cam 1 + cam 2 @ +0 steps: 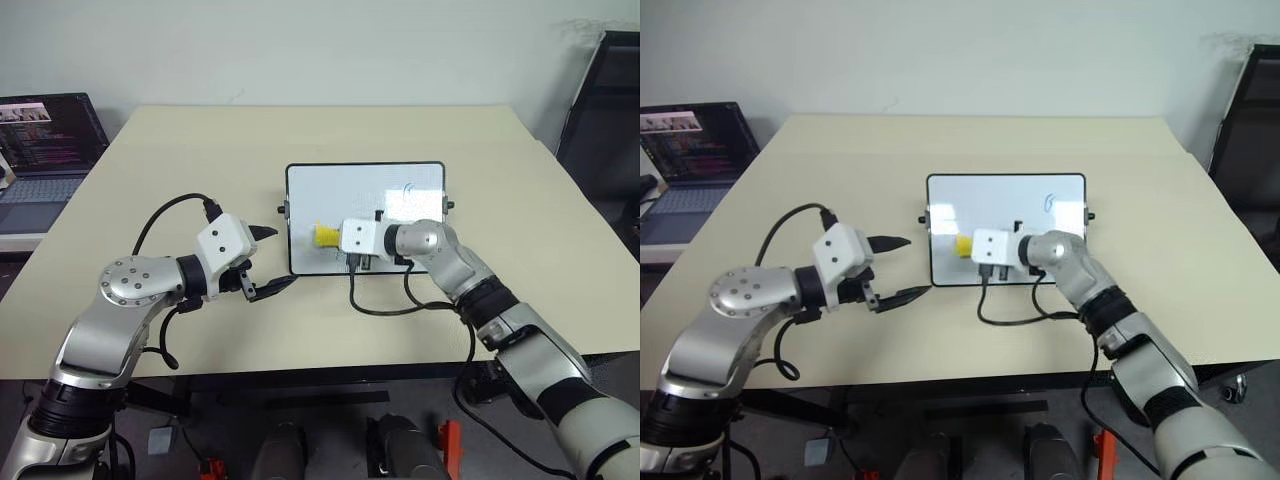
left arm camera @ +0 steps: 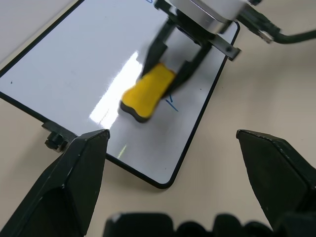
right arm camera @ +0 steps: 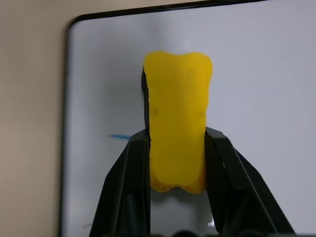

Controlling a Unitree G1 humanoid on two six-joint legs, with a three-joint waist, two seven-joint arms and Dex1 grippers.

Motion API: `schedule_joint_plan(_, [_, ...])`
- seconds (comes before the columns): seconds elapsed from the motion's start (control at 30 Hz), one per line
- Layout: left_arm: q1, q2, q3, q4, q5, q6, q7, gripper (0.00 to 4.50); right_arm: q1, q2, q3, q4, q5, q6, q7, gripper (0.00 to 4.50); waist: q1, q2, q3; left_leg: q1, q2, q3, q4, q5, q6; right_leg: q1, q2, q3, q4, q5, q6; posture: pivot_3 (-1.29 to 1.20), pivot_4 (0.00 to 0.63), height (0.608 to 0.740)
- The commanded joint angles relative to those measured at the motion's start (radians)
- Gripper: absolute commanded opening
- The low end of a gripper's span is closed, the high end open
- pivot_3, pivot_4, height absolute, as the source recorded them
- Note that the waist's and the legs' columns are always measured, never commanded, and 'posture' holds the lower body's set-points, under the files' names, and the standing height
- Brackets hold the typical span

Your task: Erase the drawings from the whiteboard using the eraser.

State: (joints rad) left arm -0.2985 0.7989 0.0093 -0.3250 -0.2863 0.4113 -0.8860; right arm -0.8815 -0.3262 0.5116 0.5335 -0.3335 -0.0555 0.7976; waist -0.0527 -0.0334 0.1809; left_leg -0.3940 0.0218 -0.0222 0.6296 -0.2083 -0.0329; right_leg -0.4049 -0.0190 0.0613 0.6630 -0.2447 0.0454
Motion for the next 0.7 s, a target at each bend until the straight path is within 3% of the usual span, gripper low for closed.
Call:
schedule_joint_plan(0.03, [0.000,0.014,0.032,-0.015,-0.004,-0.015,-0.004,4.50,0.051,-0.031,0.018,-0.027,-0.019,0.060,0.073,1.09,0.000,0.000,0.000,0.000,0.000,0.000,0.000,0.000,0.000,0.000,0.000,0.000,0.000,0.000,0.000,0.00,0.150,0.740])
schedule_joint_plan(0.23, [-0.007,0.011,0.028,-0.007,-0.002,-0.016,-0.003,4.50,0.075,-0.038,0.009,-0.070,-0.031,0.086,0.088,1.09,-0.002,0.000,0.000,0.000,0.002,0.000,0.000,0.000,0.000,0.000,0.002,0.000,0.000,0.001,-0.001,0.00,0.150,0.740])
schedule_joint_plan(0.7, [-0.026,-0.004,0.014,0.017,0.007,-0.031,0.005,4.50,-0.112,-0.031,-0.061,0.029,-0.092,0.133,-0.142,1.09,-0.002,0.000,0.000,-0.001,0.002,0.001,0.000,0.002,0.000,-0.002,0.002,0.000,-0.001,0.002,-0.004,0.00,0.150,0.740])
